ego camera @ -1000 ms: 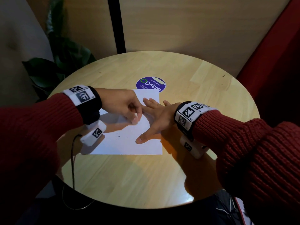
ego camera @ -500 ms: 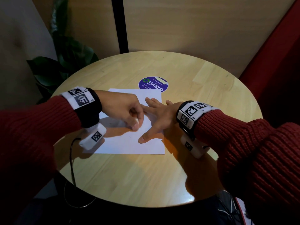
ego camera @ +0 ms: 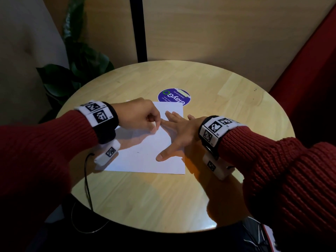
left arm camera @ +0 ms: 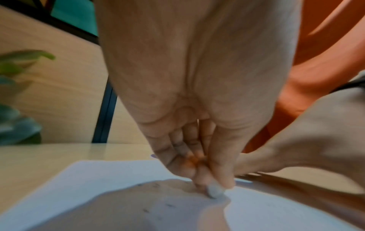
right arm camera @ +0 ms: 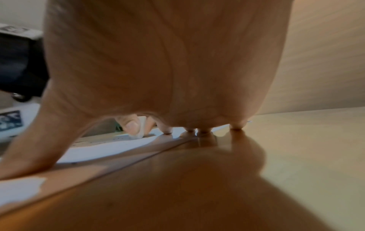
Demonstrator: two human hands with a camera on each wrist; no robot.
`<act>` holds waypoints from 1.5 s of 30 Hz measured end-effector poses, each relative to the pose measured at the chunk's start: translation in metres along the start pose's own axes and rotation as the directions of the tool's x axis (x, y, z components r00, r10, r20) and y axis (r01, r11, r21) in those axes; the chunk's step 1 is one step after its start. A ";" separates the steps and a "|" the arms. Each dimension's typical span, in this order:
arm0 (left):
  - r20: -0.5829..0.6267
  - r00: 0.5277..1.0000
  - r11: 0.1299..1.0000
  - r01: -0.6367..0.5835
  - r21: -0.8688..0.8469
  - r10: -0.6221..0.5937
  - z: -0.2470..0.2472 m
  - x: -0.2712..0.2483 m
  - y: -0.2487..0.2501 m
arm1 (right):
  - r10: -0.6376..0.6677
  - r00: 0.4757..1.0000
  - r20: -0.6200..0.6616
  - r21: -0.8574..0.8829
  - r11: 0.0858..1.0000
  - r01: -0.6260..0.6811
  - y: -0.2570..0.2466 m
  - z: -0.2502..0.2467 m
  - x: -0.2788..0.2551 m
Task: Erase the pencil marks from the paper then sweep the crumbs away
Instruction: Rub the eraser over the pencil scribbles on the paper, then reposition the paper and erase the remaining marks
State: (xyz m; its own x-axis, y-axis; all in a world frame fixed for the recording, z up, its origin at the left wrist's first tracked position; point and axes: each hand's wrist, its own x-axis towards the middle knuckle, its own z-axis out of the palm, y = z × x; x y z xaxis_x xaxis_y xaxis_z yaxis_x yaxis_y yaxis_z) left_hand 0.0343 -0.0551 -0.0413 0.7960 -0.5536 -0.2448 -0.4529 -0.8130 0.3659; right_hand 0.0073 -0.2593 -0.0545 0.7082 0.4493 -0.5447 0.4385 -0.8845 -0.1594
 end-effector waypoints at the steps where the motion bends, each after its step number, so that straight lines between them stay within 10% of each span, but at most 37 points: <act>1: 0.062 0.998 1.000 -0.020 -0.018 0.021 0.003 -0.002 0.004 | -0.001 1.000 0.003 0.006 1.000 0.001 0.000 0.000 0.000; 4: 0.183 0.982 0.999 -0.047 -0.024 0.051 0.001 -0.006 0.013 | 0.001 1.000 0.005 0.003 1.000 -0.001 -0.001 0.000 0.001; 8: -0.036 0.999 0.999 0.039 0.037 -0.037 0.000 -0.001 0.005 | 0.015 1.000 -0.018 -0.003 1.000 -0.015 -0.001 0.002 0.000; 12: 0.165 0.985 0.999 -0.041 -0.017 0.043 0.002 -0.014 0.020 | 0.023 0.999 -0.037 -0.018 1.000 -0.023 0.002 0.005 0.000; 15: -0.098 0.994 0.999 0.046 0.011 -0.045 -0.006 -0.018 -0.008 | 0.024 0.998 -0.064 -0.026 0.999 -0.026 -0.001 0.005 -0.004; 20: -0.357 0.877 0.947 0.294 -0.127 -0.320 -0.018 -0.030 -0.076 | 0.076 0.994 -0.075 -0.072 0.994 -0.081 0.018 -0.013 -0.013; 30: -0.272 0.863 0.903 0.426 -0.059 -0.425 -0.017 -0.042 -0.117 | 0.167 0.933 -0.318 0.141 0.982 -0.127 0.062 -0.029 0.002; 45: -0.130 0.828 0.837 0.546 -0.037 -0.546 -0.003 0.010 -0.007 | 0.453 0.811 -0.370 0.435 0.856 -0.280 0.026 -0.033 0.027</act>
State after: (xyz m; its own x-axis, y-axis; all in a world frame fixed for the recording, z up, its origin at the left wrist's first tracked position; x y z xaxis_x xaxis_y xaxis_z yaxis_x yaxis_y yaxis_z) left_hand 0.0465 -0.0539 -0.0435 0.9582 0.0092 -0.2861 0.0707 -0.9761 0.2057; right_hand 0.0558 -0.2656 -0.0461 0.9779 0.0106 -0.2089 -0.0629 -0.9376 -0.3419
